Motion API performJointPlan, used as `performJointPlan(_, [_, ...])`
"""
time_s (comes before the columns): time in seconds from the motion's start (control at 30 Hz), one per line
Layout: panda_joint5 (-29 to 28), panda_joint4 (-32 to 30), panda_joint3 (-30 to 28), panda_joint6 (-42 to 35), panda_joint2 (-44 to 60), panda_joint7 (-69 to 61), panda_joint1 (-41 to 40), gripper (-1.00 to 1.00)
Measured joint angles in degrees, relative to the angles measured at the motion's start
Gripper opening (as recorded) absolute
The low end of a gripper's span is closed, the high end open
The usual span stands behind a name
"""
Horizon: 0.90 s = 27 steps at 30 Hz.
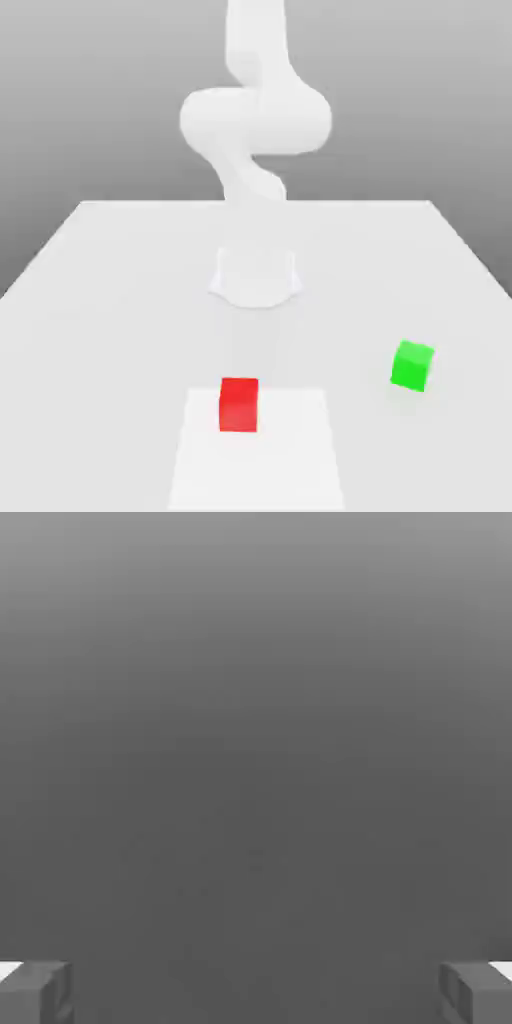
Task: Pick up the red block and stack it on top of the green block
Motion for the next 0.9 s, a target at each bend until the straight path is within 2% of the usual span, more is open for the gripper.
performJointPlan(0.57, [-0.2,-26.2,-2.1,24.2,36.3,-1.3,-0.9,0.0])
performJointPlan(0.67, [-0.1,-27.4,-2.1,27.6,40.8,-1.5,-0.9,0.0])
performJointPlan(0.8, [1.6,-26.4,-1.3,36.3,51.1,-2.7,-1.5,0.0])
performJointPlan(0.83, [1.7,-26.2,-0.9,38.0,53.1,-2.9,-1.8,-1.0])
performJointPlan(0.9, [1.7,-26.2,-0.9,38.0,53.1,-2.8,-1.8,-1.0])
